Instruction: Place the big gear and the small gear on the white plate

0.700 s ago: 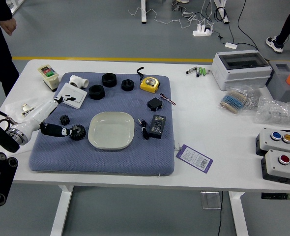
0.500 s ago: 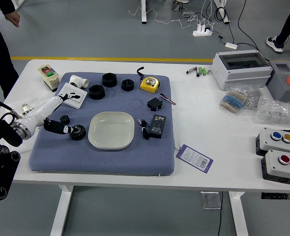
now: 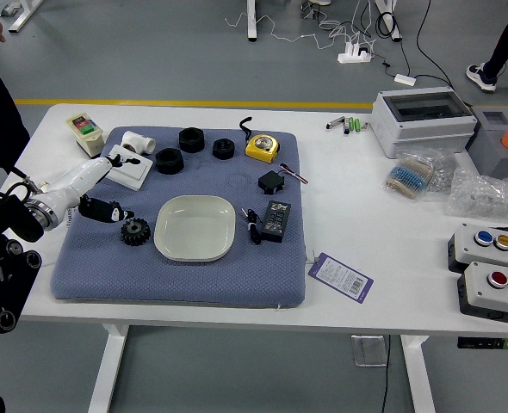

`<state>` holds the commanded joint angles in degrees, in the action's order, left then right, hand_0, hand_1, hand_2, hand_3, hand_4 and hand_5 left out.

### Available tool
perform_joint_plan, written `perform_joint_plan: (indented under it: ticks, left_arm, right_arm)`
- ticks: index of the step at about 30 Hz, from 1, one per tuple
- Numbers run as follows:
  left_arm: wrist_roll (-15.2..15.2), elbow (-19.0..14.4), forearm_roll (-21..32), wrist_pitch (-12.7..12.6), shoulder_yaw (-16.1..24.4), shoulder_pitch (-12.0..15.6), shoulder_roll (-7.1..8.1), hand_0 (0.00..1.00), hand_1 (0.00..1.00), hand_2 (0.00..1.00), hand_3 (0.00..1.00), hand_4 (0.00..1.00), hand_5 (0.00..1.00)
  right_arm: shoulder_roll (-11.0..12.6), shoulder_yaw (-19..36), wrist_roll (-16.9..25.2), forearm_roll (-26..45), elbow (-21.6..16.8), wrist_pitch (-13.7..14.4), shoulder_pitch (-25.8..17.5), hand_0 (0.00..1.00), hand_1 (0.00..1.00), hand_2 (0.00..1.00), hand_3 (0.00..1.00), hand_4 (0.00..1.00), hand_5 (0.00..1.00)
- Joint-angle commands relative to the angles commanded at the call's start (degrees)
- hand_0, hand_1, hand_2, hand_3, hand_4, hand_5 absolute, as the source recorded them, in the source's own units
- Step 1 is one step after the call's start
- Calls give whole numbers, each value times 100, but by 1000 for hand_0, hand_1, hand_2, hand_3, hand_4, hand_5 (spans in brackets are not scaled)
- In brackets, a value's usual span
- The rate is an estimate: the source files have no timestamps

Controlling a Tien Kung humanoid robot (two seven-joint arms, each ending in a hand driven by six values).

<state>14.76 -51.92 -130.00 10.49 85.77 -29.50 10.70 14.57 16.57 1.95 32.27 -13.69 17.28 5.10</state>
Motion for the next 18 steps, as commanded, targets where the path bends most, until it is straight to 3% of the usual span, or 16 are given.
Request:
perform_joint_plan:
  ticks: [1, 6, 7, 18]
  left_arm:
    - [-29, 46, 0, -23, -5, -8, 8, 659, 749, 807, 747, 688, 2]
    - [-101, 183, 0, -49, -16, -15, 35, 659, 749, 807, 747, 688, 2]
    - [-106, 210, 0, -55, -14, -17, 38, 613, 710, 778, 674, 655, 2]
    - [-152, 483, 0, -36, 2, 11, 55, 611, 719, 782, 675, 663, 2]
  right_arm:
    - [1, -3, -1, 2, 0, 0, 0, 668, 686, 736, 560, 784, 678]
    - [-3, 0, 2, 12, 0, 0, -5, 668, 686, 736, 560, 784, 678]
    - [-4, 0, 2, 13, 0, 0, -5, 668, 687, 736, 560, 784, 678]
    - [-13, -49, 2, 30, -1, 1, -29, 668, 687, 736, 559, 784, 678]
